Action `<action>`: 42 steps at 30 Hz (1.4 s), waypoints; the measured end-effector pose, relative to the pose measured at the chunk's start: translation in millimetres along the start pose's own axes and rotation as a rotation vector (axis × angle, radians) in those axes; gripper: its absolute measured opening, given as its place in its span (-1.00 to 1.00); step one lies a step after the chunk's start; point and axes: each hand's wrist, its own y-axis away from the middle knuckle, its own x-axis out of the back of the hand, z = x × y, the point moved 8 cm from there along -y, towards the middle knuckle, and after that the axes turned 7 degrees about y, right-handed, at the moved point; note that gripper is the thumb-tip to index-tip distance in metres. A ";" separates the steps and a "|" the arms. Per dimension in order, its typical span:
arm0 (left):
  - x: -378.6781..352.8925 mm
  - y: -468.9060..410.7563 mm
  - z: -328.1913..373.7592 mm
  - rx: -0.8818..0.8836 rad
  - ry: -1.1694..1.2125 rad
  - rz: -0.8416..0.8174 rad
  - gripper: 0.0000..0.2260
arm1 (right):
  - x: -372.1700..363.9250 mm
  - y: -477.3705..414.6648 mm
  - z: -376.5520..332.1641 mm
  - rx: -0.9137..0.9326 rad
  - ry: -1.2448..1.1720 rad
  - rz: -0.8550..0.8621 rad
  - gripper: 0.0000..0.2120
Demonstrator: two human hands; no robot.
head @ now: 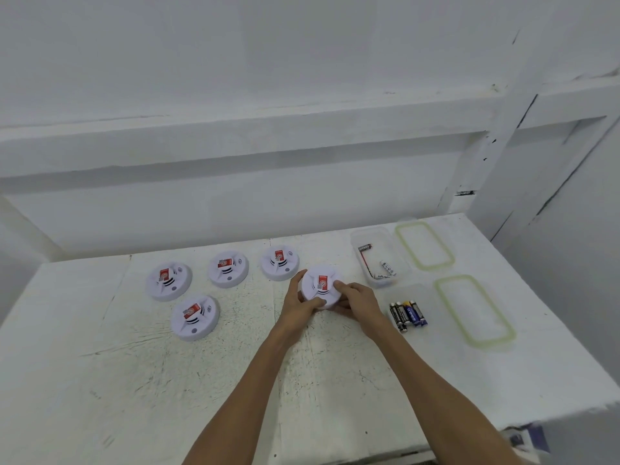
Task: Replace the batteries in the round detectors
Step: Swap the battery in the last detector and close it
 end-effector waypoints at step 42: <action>5.6 -0.1 -14.8 0.138 0.237 -0.059 -0.57 | -3.0 4.0 1.6 0.039 -0.017 0.020 -0.80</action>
